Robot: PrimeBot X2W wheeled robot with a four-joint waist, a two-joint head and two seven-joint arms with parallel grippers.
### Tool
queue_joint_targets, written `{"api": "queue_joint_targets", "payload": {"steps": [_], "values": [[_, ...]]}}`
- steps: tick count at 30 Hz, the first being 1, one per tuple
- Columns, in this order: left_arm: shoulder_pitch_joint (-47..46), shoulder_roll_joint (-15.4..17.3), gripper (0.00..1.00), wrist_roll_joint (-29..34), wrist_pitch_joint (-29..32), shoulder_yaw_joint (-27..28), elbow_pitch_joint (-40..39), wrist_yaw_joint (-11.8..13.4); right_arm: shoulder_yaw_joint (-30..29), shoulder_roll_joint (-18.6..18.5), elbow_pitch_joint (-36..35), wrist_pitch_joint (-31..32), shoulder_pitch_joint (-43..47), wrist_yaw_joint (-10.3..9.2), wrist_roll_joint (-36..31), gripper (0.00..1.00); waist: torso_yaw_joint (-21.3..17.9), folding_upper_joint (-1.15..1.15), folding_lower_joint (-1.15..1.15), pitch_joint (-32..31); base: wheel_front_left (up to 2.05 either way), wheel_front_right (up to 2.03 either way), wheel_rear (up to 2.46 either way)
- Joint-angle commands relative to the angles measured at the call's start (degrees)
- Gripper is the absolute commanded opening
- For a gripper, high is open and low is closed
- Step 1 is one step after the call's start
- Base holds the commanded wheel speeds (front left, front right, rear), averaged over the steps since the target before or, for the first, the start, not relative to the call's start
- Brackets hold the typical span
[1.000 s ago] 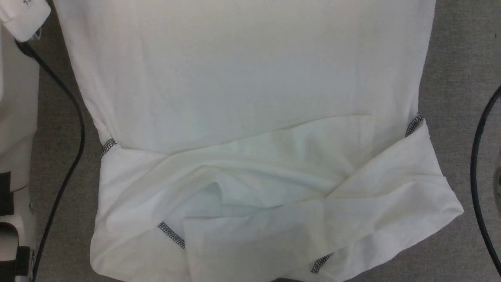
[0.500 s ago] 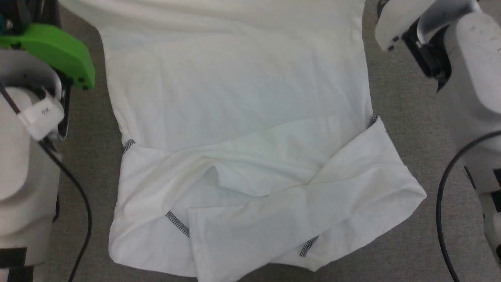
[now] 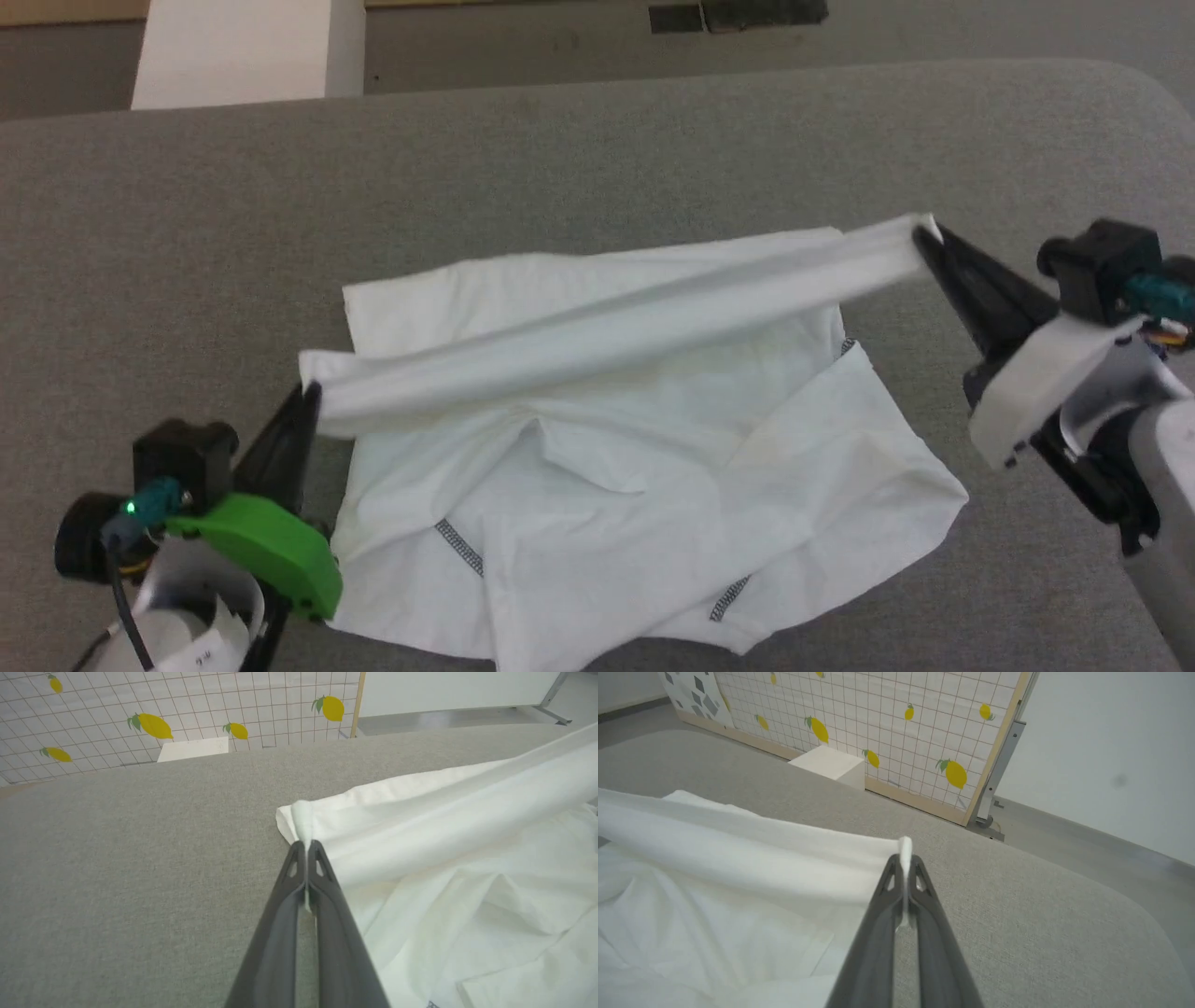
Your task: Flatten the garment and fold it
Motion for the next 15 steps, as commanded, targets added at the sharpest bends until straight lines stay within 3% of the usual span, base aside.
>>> {"api": "queue_joint_targets", "payload": {"steps": [1, 7, 15], "values": [[2.55, -0.04, 0.0, -0.66, -0.41, -0.08, -0.58, 0.26, -1.35, -0.21, -2.21, 1.34, 3.7, -0.11, -0.28, 0.0, 1.56, 0.0, 0.01, -3.38, 0.0, 0.0, 0.0], [9.73, -1.63, 0.0, -3.38, -1.56, -0.72, -1.15, 0.3, -9.78, 0.94, -9.69, 9.66, 19.94, -0.11, -2.92, 0.0, 2.74, 0.0, 0.01, -4.57, 0.0, 0.0, 0.0], [13.57, -2.64, 0.0, -4.17, -1.94, -3.51, 3.08, -0.99, -15.53, 7.66, -12.48, 17.49, 34.33, -0.11, -6.26, 0.0, 3.29, 0.0, 0.01, -4.93, 0.0, 0.0, 0.0]]}}
